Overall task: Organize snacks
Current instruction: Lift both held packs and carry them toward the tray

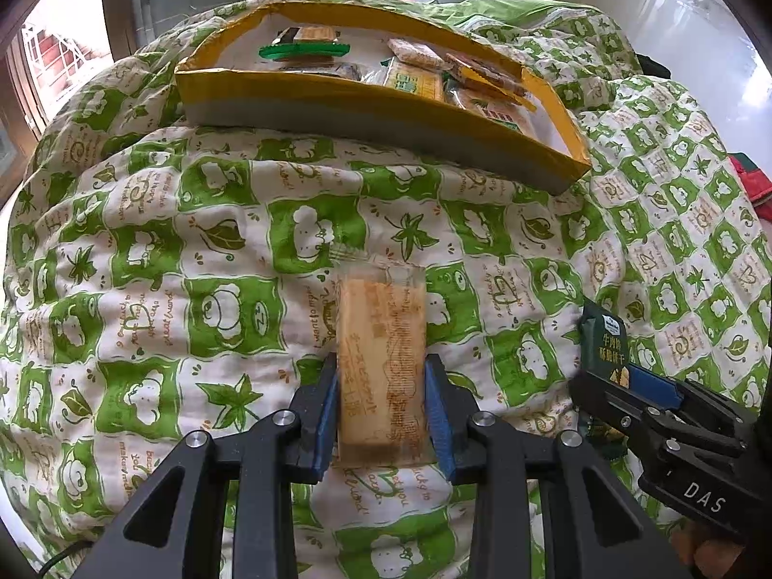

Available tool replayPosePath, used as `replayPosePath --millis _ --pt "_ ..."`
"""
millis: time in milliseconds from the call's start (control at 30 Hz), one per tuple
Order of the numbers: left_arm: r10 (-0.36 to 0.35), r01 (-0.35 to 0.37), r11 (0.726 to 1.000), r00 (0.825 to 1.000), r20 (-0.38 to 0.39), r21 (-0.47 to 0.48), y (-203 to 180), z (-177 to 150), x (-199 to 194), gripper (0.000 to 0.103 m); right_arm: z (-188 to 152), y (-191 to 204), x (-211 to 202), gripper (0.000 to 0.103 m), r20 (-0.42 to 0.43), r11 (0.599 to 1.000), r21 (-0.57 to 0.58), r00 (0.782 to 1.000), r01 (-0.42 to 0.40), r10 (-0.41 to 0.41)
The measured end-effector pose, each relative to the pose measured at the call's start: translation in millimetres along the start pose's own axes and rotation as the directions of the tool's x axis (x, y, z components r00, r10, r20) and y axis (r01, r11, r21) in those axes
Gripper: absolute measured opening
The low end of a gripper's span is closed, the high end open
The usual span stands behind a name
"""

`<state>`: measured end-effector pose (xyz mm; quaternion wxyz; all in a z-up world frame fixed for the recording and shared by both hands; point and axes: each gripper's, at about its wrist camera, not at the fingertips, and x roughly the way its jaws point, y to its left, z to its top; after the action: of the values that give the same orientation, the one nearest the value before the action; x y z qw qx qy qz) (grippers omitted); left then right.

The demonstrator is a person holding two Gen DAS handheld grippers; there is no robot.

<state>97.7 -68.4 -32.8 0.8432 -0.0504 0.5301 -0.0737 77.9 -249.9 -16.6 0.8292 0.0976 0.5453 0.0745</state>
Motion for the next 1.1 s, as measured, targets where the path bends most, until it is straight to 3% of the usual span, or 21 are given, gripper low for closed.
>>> replayPosePath --millis 567,1100 --pt "-0.049 0.051 0.998 0.996 0.078 -0.031 9.2 -5.3 -30.7 0.034 1.5 9.5 -5.9 0.048 0.044 0.998 -0.022 0.997 -0.066 0.067" --pt "-0.058 0.063 0.997 0.992 0.114 -0.041 12.7 5.1 -48.5 0.034 4.0 14.3 -18.3 0.048 0.102 0.997 -0.051 0.993 -0.053 0.058"
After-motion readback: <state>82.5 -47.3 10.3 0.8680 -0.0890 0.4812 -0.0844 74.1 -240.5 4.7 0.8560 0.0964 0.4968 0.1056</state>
